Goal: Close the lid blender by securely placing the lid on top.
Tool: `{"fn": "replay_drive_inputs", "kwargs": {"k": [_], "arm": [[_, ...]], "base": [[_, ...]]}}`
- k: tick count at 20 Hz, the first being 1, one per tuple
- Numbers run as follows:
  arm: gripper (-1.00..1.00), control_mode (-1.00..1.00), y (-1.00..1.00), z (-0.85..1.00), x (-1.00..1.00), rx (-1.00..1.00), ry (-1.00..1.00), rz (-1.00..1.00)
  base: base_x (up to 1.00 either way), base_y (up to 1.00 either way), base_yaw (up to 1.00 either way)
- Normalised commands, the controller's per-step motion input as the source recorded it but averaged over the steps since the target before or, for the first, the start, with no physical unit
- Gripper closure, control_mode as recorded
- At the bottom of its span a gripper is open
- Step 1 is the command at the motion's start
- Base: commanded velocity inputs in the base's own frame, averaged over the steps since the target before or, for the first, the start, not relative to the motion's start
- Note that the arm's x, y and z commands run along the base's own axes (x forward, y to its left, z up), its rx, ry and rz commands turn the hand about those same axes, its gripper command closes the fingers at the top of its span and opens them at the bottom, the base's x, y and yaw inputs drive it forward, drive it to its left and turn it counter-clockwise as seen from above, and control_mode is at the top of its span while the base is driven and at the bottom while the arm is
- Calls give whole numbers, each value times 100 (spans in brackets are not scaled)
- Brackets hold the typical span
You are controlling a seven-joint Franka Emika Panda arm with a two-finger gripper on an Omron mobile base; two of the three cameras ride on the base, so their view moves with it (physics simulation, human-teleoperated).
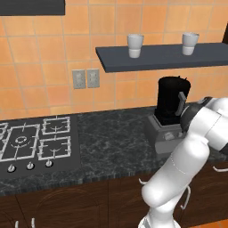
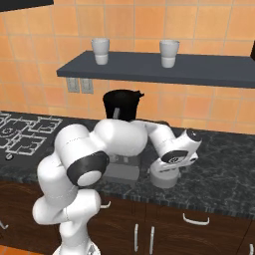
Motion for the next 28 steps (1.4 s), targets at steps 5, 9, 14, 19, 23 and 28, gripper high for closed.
{"fn": "replay_drive_inputs", "kwargs": {"k": [5, 9, 14, 19, 23, 28], "arm": [[-100, -100, 31, -15, 0, -1, -10, 0], [100, -100, 48, -12, 0, -4, -7, 0], [100, -100, 29, -3, 1, -1, -1, 0], [100, -100, 1, -3, -4, 0, 0, -1], [100, -100, -2, 43, -26, 0, 0, -5], [100, -100, -1, 88, -42, 0, 0, -7]], "base": [[0, 0, 0], [0, 0, 0], [0, 0, 0], [0, 0, 0], [0, 0, 0], [0, 0, 0]]}}
